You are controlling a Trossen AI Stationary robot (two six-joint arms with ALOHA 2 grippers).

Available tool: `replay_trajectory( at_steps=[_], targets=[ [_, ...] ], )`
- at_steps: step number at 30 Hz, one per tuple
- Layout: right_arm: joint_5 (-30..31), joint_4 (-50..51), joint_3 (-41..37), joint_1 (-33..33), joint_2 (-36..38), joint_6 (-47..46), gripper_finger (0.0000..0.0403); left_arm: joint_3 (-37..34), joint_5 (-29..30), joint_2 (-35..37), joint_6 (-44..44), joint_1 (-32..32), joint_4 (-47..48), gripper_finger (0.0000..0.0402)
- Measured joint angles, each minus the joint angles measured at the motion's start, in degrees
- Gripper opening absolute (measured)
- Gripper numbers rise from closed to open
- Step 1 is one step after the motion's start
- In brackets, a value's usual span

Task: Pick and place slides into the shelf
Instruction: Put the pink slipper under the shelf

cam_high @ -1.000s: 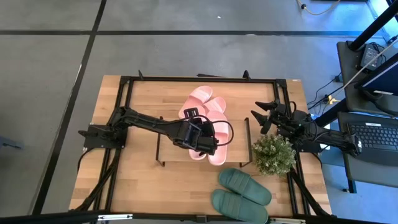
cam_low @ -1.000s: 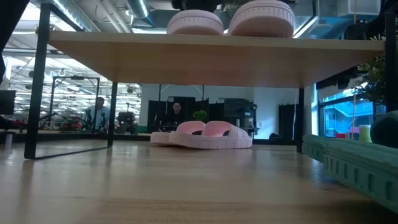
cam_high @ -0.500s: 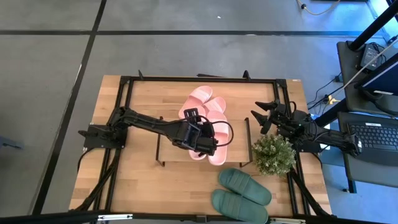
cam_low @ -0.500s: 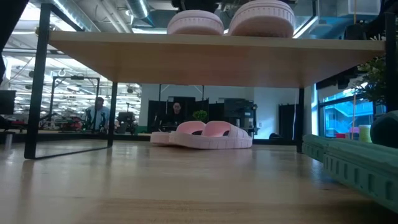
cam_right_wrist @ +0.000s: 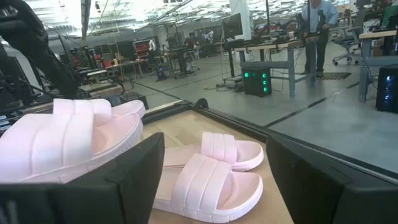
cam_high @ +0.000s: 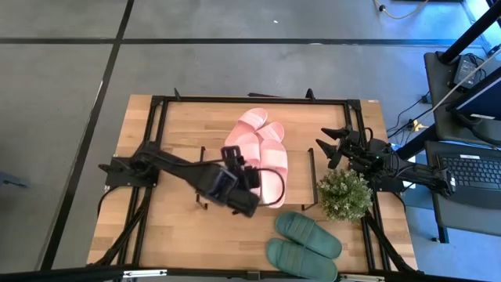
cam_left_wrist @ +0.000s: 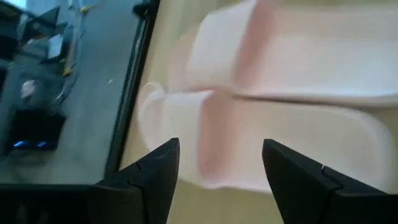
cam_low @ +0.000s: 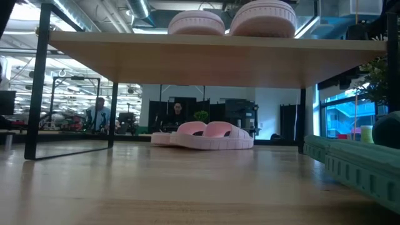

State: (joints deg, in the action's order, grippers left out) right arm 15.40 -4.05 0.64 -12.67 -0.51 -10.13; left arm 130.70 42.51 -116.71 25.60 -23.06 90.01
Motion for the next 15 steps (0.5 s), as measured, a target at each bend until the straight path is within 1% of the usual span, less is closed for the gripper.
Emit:
replay_trajectory(
  at_steps=[5, 11, 15],
  targets=[
    [-0.02, 0.0, -0.01, 0.0, 0.0, 0.03, 0.0282, 2.02, -0.04, 3.0, 2.55, -5.73, -0.02, 0.0221],
    [0.0, -0.05, 0.0, -0.02, 0.0, -0.02, 0.0282, 2.09, 6.07, 5.63, 9.97, -12.26, 0.02, 0.0221],
    [0.0, -0.06, 0.0, -0.02, 0.0, -0.02, 0.0282, 2.08, 6.93, 5.99, 11.66, -16.17, 0.02, 0.0221]
  ],
)
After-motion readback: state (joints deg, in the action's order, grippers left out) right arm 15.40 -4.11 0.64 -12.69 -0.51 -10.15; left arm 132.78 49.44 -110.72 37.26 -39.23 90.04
